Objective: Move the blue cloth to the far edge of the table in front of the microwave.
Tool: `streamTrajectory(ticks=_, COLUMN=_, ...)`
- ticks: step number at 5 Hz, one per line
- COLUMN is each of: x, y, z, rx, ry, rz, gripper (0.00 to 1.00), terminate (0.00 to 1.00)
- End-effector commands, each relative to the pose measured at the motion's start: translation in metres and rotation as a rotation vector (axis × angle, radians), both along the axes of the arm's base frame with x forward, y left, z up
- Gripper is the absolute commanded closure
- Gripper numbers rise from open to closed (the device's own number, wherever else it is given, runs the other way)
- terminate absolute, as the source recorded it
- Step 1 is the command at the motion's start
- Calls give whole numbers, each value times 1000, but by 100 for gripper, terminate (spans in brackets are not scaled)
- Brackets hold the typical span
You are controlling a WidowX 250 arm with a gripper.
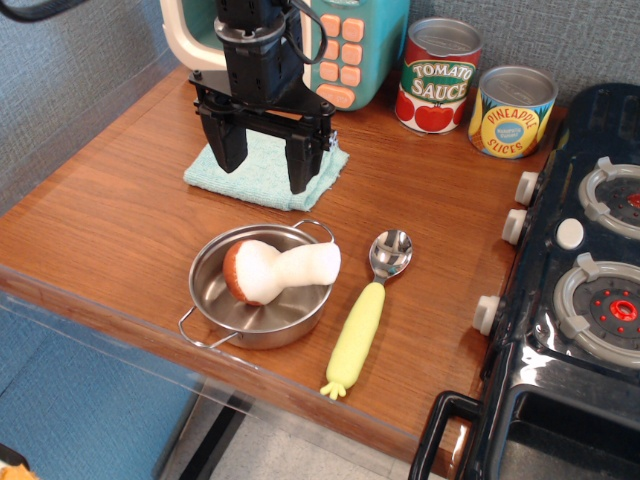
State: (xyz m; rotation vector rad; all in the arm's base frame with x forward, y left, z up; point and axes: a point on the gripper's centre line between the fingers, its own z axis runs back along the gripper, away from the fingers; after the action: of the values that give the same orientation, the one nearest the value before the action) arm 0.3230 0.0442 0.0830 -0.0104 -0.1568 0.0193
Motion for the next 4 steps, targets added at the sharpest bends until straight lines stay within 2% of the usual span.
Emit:
streamTrajectory(ticks=1, x=76, y=42, z=-19, rx=5, ry=-100, rz=-13, gripper=0, terminate=0)
streamTrajectory(ticks=2, x=95, y=55, z=-32, rx=16, ry=-92, rz=-18, gripper=0, terminate=0)
streamTrajectory(ticks=3, x=98, y=59, z=-45, rx=9, ry=-70, rz=-18, gripper=0, terminate=0)
streamTrajectory(ticks=4, x=89, y=59, z=-63, rx=-1, ry=-17, rz=-22, gripper=0, terminate=0)
